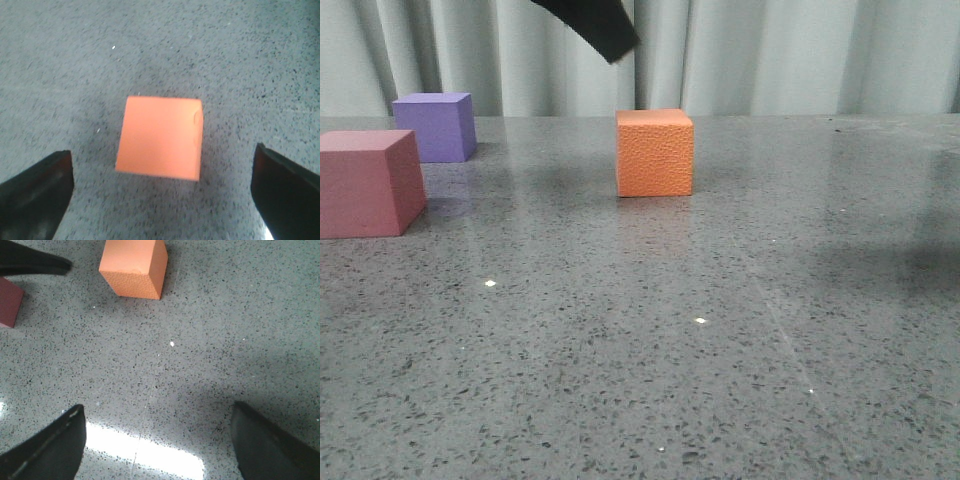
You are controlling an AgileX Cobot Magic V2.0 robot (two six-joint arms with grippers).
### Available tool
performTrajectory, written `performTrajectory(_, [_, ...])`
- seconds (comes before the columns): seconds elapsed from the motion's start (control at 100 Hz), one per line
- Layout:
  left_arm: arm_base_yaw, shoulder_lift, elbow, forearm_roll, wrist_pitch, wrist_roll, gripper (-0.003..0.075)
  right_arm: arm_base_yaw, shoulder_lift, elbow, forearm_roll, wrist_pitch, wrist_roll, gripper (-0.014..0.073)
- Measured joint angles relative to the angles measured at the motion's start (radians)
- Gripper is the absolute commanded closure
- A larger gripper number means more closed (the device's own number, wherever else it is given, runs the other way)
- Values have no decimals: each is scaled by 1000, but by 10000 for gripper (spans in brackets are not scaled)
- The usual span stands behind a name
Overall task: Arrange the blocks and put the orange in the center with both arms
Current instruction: 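Lower the left gripper onto the orange cube and grasp it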
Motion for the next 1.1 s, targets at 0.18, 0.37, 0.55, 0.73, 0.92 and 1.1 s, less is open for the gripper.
performTrajectory(0.18, [-30,49,0,-6,-58,6,29,0,0,0,0,2,-8,3])
performTrajectory(0.37, [-31,86,-2,-8,-92,6,29,0,0,0,0,8,-11,3])
performTrajectory(0.55, [-31,135,-2,-10,-95,6,29,0,0,0,0,9,-11,3])
performTrajectory(0.73, [-31,161,-2,-10,-94,6,29,0,0,0,0,9,-11,3])
performTrajectory(0.92, [-31,196,-2,-13,-81,6,29,0,0,0,0,9,-11,3])
performTrajectory(1.1, [-31,208,-2,-13,-71,6,46,0,0,0,0,9,-13,3])
